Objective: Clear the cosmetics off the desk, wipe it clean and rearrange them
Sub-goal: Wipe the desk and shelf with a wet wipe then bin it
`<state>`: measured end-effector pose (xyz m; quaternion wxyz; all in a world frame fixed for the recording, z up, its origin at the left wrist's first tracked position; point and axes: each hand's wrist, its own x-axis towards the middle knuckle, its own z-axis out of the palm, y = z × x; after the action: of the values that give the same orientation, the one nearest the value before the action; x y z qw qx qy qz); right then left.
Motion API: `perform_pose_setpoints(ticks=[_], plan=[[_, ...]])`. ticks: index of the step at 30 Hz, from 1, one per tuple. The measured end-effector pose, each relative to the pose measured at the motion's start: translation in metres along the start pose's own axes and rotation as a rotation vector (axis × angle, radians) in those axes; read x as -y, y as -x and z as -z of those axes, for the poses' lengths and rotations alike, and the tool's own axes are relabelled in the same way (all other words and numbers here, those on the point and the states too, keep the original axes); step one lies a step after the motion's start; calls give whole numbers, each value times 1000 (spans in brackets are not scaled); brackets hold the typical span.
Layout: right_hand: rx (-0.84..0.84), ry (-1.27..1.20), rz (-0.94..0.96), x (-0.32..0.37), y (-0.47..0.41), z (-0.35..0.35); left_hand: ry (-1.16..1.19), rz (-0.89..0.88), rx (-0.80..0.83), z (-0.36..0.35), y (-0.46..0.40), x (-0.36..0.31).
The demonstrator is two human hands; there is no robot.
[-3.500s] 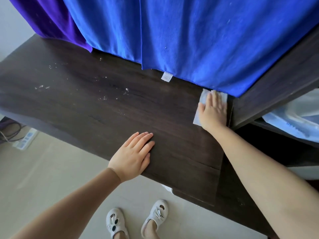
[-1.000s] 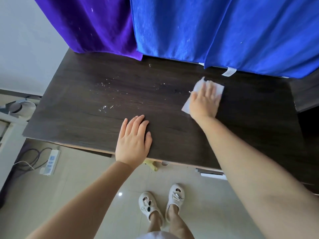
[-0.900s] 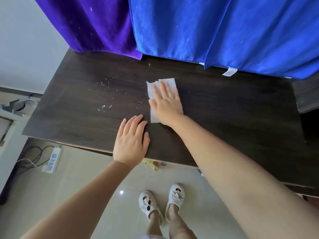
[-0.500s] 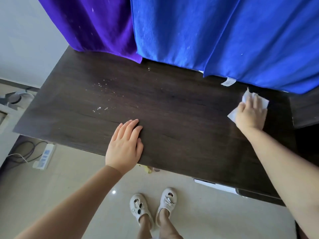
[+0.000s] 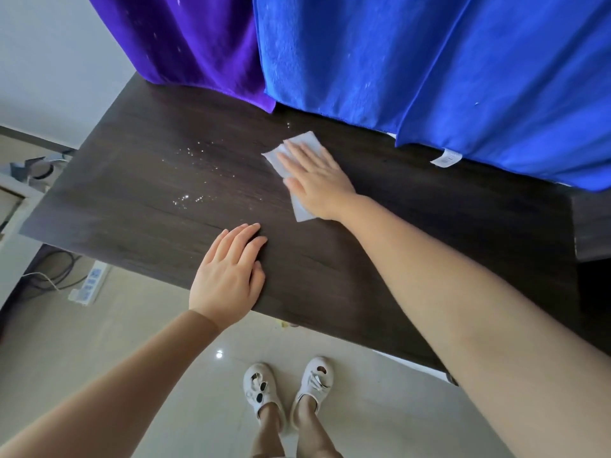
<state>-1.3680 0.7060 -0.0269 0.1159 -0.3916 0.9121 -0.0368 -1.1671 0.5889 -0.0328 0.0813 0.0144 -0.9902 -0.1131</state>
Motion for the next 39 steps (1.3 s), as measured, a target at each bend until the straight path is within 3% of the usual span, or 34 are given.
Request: perform_pose_setpoints(ticks=[2, 6, 11, 13, 18, 22, 25, 30, 33, 35, 39], plan=[[-61, 17, -109, -33, 26, -2, -2, 1, 10, 0, 0, 0], [-178, -36, -578, -103, 93, -9, 1, 3, 12, 0, 1, 1], [-224, -181, -1019, -69, 98, -13, 26, -2, 24, -1, 1, 3], [-217, -160, -956, -28, 64, -12, 74, 20, 17, -1, 1, 4], [-86, -78, -435, 83, -27, -16, 330, 28, -58, 1, 1, 13], [-34, -64, -171, 113, -33, -19, 516, 21, -78, 20, 2, 51], [-93, -70, -329, 79, 0, -22, 447, 0, -76, 34, -3, 112], [-291, -151, -1085, 34, 82, -30, 268, 150, -75, 52, -18, 212], [-340, -244, -1341, 63, 66, -31, 222, 258, -66, 54, -22, 230], [-354, -193, -1239, 102, 27, -31, 187, 271, -39, 53, -24, 228], [-234, -94, -724, 204, -63, -35, 152, 251, -12, 51, -23, 229]])
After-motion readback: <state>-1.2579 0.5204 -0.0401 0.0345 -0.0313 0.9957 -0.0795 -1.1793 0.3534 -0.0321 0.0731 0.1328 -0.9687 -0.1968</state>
